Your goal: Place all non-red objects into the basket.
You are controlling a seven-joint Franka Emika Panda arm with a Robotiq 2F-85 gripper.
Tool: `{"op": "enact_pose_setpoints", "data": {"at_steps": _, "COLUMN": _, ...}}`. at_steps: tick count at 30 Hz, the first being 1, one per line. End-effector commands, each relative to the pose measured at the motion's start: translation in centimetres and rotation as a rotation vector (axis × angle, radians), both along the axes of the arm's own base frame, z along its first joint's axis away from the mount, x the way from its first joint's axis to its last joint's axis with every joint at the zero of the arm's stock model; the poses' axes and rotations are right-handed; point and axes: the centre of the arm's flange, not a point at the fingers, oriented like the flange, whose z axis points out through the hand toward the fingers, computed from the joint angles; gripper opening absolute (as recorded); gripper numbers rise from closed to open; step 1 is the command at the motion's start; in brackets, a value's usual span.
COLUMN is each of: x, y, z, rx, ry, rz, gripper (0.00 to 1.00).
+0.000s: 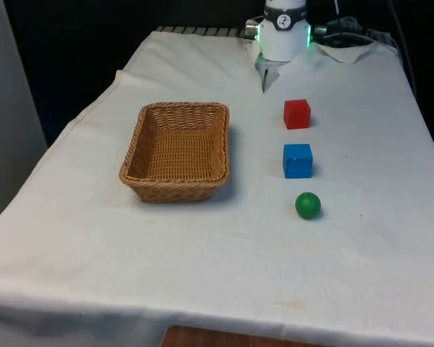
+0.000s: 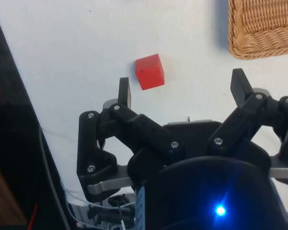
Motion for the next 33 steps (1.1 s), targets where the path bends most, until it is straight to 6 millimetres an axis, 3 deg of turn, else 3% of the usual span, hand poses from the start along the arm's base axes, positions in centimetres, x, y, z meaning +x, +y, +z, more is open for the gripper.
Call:
{"op": "enact_pose_setpoints", "data": {"at_steps": 1, "x": -0.1, "y": 0.0, "z": 0.1, "rx": 0.0, "ry": 0.001, "rz": 0.001, "gripper": 1.0}}
{"op": "enact_pose_setpoints", "data": {"at_steps": 19, "x": -5.6, "y": 0.1, "z": 1.5, "rx": 0.001, "ry": -0.013, "rz": 0.029, "gripper": 1.0}}
{"op": "enact_pose_setpoints", "data": {"at_steps": 29, "x": -5.6, "y": 1.5, "z": 1.0, "rx": 0.005, "ry": -0.011, "rz": 0.045, "gripper": 1.0}}
{"op": "enact_pose_setpoints", "data": {"at_steps": 33, "x": -4.8, "y": 3.4, "z": 0.4, "rx": -0.004, "ry": -0.014, "rz": 0.054, "gripper": 1.0}}
